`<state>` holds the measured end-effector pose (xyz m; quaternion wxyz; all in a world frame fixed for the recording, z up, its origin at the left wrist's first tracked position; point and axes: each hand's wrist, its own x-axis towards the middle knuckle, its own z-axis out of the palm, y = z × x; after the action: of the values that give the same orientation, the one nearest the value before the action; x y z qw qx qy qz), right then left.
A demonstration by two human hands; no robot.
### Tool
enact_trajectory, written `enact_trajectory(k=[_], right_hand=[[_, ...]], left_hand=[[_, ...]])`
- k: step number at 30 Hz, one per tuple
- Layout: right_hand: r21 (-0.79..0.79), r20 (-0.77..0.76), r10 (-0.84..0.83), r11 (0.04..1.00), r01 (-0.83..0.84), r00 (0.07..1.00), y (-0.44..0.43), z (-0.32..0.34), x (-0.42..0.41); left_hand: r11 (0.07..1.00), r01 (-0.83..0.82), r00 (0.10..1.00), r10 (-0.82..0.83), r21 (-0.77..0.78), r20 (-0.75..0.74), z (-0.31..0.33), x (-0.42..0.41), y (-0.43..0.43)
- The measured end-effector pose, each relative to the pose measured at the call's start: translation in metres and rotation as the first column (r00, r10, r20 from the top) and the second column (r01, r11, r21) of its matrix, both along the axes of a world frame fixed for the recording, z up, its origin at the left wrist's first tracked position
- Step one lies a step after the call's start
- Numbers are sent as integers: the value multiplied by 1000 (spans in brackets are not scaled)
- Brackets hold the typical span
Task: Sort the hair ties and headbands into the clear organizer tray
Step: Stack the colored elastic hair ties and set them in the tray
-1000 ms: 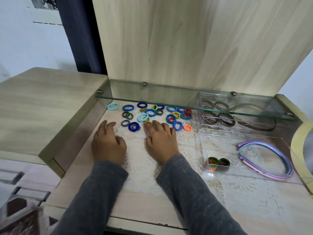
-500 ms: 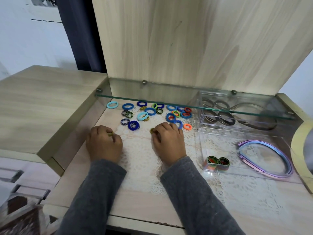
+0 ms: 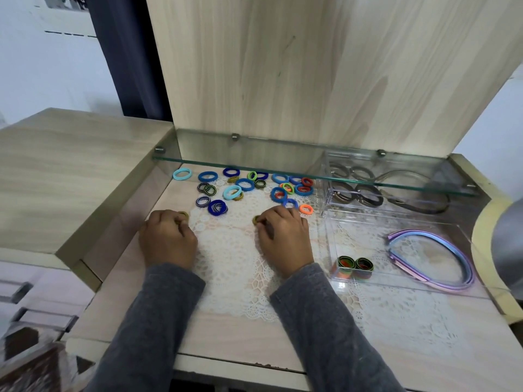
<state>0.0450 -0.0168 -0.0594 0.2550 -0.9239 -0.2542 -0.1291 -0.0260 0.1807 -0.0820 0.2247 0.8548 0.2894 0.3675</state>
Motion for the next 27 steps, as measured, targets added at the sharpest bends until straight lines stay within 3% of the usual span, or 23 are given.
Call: enact_trajectory(k=[4,8,12,17,21,27], right_hand=[[4,9,2,1000,-2,1000,0,0,-2],[12,20,1,1000,-1,1000,1,0,-2],[12,48,-17,1000,17,999,2,-1,-2],[89,59,-53,995,47,997,0,-3,0],[93,43,-62,994,58,997,-1,-5,2],[108,28,12,994,-15,1000,-1,-4,2]], left_hand=[[963,44,999,-35,264,-41,3,-2,-13],[924,162,987,-157,347,-41,5,0,-26],[827,309,946,-318,470,-63,5,-1,-44],[787,466,885,-421,404,-199,7,2,-48],[780,530,848,-493,333,-194,5,3,-45],[840,407,913,-388,360,-127,9,2,-48]])
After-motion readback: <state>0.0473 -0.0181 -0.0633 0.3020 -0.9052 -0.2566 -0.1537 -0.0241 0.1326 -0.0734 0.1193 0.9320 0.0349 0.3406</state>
